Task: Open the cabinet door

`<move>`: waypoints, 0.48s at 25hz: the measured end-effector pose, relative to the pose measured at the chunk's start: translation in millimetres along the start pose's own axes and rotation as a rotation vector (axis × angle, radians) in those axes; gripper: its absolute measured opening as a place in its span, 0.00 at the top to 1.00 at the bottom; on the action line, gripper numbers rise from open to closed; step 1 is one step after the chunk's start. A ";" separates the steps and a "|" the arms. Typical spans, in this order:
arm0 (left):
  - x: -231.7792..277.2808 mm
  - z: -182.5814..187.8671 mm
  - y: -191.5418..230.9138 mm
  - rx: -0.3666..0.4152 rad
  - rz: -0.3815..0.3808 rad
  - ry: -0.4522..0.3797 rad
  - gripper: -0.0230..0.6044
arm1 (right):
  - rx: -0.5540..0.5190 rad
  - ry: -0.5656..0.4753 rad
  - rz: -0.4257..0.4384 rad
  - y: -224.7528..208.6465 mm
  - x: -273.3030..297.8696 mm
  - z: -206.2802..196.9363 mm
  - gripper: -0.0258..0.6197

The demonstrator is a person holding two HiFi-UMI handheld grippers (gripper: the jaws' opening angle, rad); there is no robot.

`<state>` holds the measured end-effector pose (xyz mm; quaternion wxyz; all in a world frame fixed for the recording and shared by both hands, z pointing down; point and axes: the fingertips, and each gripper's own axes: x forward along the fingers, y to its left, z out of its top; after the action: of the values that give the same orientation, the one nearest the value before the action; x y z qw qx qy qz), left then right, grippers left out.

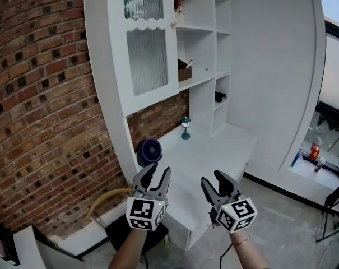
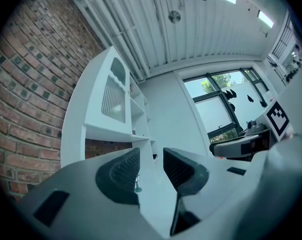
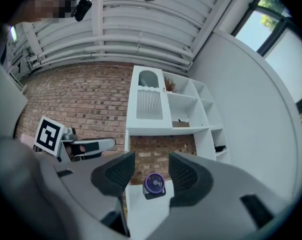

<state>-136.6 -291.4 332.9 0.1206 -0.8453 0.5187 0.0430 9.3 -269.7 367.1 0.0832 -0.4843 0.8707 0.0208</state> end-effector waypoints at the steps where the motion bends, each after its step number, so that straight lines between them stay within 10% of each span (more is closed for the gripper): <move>1: 4.8 4.4 3.9 0.003 0.003 -0.011 0.75 | -0.006 -0.006 0.003 -2.6 5.5 4.5 0.64; 12: 71.7 62.0 32.8 0.091 0.032 -0.123 0.76 | -0.063 -0.093 0.067 -28.7 78.6 58.0 0.64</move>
<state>-129.6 -352.3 253.5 0.1898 -0.8262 0.5254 0.0729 0.2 -344.2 298.2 0.1073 -0.4557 0.8806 0.0734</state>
